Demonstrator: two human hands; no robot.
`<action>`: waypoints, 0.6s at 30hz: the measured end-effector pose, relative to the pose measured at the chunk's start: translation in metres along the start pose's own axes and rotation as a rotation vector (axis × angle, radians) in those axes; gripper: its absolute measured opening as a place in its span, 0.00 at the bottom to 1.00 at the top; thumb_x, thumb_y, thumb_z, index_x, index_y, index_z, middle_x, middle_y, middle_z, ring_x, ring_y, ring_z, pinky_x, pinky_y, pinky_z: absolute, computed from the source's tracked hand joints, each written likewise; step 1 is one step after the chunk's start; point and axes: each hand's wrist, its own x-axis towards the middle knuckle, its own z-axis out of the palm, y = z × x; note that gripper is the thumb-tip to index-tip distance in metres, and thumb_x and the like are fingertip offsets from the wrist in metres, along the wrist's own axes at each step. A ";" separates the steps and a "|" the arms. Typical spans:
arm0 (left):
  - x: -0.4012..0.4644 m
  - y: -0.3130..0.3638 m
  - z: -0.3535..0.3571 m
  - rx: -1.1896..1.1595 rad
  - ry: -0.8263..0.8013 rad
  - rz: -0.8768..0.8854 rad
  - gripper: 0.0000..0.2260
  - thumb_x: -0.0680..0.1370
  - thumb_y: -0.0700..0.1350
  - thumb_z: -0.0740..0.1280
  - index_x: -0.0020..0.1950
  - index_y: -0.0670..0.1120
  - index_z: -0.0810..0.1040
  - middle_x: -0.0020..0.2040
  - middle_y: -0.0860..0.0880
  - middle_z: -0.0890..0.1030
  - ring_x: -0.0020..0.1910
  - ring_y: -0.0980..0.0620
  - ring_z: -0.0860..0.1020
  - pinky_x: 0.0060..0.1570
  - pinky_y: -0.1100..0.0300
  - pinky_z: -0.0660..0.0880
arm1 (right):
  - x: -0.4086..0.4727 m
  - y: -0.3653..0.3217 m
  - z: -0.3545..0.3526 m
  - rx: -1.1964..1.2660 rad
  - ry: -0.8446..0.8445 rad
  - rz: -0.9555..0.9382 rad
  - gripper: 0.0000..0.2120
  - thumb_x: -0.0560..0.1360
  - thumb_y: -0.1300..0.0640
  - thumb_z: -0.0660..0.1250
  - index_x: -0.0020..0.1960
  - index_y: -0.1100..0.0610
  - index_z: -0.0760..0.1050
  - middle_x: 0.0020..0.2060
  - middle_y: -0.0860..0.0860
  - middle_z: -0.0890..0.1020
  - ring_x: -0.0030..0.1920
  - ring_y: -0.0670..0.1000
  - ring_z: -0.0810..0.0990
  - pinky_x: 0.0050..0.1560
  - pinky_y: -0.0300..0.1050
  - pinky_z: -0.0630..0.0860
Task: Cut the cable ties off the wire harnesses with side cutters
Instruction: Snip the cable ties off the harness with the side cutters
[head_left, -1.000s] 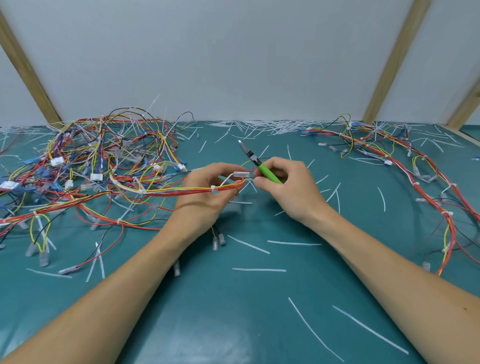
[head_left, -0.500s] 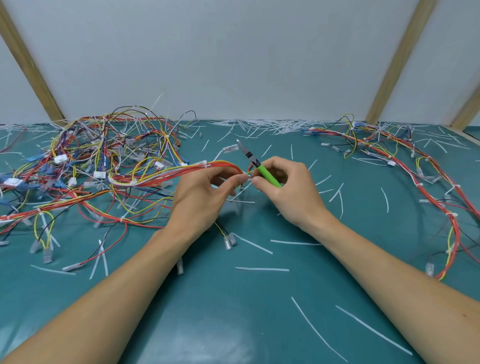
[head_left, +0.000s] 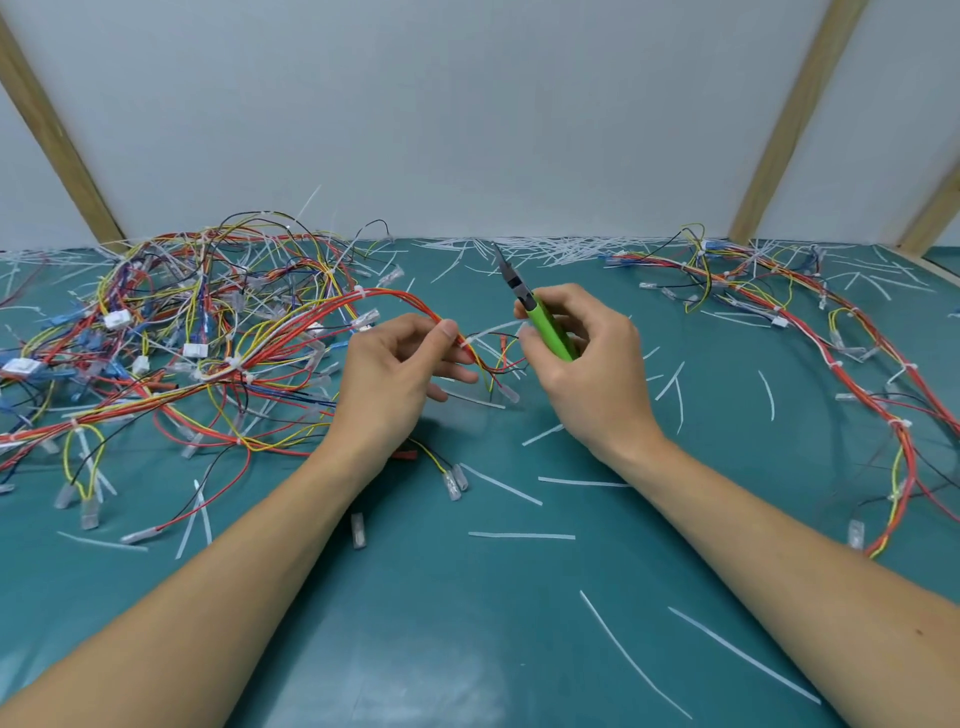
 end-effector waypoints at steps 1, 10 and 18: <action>0.000 0.000 0.000 -0.018 0.007 -0.015 0.10 0.83 0.45 0.65 0.43 0.45 0.79 0.39 0.49 0.86 0.38 0.49 0.86 0.30 0.62 0.76 | 0.001 0.000 -0.001 0.003 0.017 0.003 0.07 0.74 0.59 0.70 0.52 0.54 0.81 0.43 0.47 0.85 0.44 0.52 0.83 0.49 0.53 0.80; 0.003 0.000 -0.006 -0.128 0.071 -0.107 0.10 0.82 0.49 0.66 0.46 0.46 0.82 0.43 0.50 0.86 0.39 0.53 0.85 0.30 0.63 0.76 | 0.007 0.005 -0.006 0.007 0.057 0.071 0.03 0.75 0.54 0.72 0.49 0.51 0.83 0.40 0.45 0.85 0.43 0.51 0.84 0.47 0.53 0.81; 0.004 0.001 -0.008 -0.198 0.141 -0.102 0.08 0.82 0.50 0.66 0.46 0.48 0.80 0.40 0.50 0.86 0.31 0.51 0.84 0.28 0.62 0.77 | 0.001 0.008 -0.006 -0.369 -0.185 -0.002 0.17 0.71 0.33 0.72 0.48 0.46 0.82 0.39 0.40 0.84 0.42 0.45 0.82 0.47 0.50 0.79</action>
